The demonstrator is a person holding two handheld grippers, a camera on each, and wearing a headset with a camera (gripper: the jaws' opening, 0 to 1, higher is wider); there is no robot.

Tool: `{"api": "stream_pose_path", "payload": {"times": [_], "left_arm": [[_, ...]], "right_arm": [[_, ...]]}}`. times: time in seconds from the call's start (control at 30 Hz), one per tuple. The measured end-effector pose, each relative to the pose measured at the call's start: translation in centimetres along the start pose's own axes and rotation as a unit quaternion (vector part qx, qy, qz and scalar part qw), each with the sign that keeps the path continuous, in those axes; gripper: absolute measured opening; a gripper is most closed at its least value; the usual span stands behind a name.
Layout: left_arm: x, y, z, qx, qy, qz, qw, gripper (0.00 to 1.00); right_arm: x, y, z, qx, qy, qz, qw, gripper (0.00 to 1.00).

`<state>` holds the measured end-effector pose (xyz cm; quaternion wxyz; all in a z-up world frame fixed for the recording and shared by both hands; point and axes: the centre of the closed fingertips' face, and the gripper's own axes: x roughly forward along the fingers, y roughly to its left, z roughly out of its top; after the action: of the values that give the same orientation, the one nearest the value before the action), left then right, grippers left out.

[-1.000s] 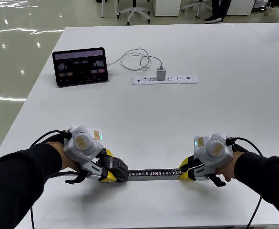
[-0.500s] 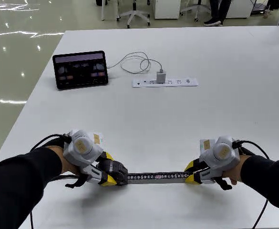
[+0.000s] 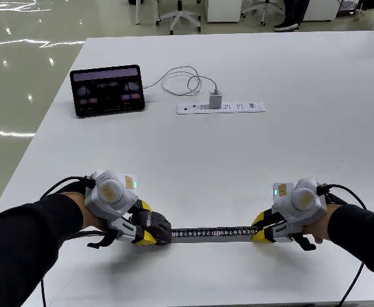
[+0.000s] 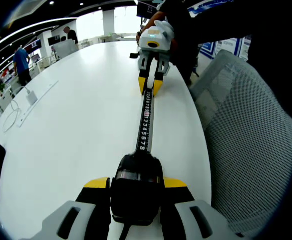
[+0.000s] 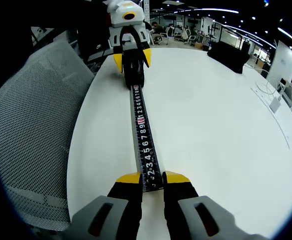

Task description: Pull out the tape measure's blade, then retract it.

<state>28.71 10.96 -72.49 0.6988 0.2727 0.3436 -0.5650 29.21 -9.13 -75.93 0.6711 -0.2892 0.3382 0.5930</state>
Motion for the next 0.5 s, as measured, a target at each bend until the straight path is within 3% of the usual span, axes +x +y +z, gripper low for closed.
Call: {"api": "stream_pose_path", "payload": {"times": [0.5], "left_arm": [[0.03, -0.07, 0.07, -0.002, -0.001, 0.0, 1.0, 0.34]], "right_arm": [[-0.64, -0.23, -0.77, 0.004, 0.004, -0.003, 1.0, 0.11]]}}
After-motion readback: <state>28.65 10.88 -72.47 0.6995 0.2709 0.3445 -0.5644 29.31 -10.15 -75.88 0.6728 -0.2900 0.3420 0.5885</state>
